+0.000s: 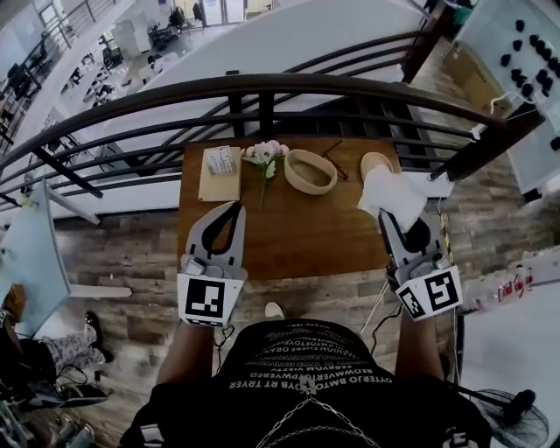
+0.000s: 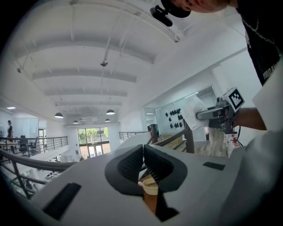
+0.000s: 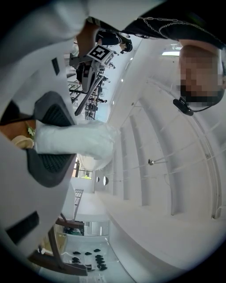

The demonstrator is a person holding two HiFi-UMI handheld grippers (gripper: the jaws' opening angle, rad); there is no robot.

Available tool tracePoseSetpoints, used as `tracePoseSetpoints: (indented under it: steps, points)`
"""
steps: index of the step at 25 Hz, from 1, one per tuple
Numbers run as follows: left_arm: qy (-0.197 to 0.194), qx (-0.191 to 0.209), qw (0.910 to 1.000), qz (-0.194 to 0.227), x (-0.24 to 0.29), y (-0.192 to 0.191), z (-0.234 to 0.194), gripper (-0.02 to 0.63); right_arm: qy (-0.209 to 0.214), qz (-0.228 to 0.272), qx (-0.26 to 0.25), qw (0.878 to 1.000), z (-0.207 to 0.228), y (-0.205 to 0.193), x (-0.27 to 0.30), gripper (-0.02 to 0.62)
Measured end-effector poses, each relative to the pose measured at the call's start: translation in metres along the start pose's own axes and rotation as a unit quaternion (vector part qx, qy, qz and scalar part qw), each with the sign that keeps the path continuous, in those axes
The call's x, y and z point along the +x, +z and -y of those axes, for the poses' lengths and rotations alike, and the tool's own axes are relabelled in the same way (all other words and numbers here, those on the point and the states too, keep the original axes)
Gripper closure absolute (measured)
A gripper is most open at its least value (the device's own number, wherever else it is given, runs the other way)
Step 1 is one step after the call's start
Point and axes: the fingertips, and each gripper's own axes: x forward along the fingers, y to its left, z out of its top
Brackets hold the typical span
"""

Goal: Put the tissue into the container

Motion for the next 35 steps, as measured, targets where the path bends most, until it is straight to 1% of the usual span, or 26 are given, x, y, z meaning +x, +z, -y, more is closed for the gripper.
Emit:
tracePoseSetpoints:
  steps: [3, 7, 10, 13, 18, 24, 30, 35]
  points:
    - [-0.005, -0.004, 1.0000, -0.001, 0.004, -0.003, -0.005, 0.575, -0.008, -0.003, 0.000, 1.000, 0.003, -0.001, 0.004, 0.471]
    - [-0.010, -0.004, 0.9999, -0.005, 0.013, -0.010, -0.007, 0.575, -0.011, -0.012, 0.009, 1.000, 0.009, -0.013, 0.013, 0.471]
    - [-0.012, -0.006, 0.9999, -0.005, 0.020, -0.013, -0.006, 0.575, -0.007, -0.025, 0.013, 1.000, 0.015, -0.028, 0.023, 0.471]
    - [-0.009, -0.006, 0.9999, -0.007, 0.026, -0.015, -0.008, 0.575, -0.002, -0.043, 0.018, 0.999, 0.024, -0.052, 0.041, 0.471]
    - [0.005, -0.003, 0.9997, -0.023, 0.045, -0.019, -0.019, 0.575, 0.012, -0.095, 0.029, 0.995, 0.042, -0.110, 0.081, 0.471]
    - [0.017, -0.001, 0.9991, -0.038, 0.084, -0.026, -0.026, 0.575, 0.044, -0.166, 0.043, 0.984, 0.065, -0.193, 0.131, 0.471]
    - [0.015, -0.012, 0.9985, -0.052, 0.128, -0.037, -0.023, 0.575, 0.070, -0.229, 0.053, 0.970, 0.082, -0.272, 0.182, 0.471]
    - [0.016, -0.015, 0.9966, -0.079, 0.159, -0.058, -0.019, 0.575, 0.100, -0.283, 0.054, 0.952, 0.086, -0.345, 0.218, 0.471]
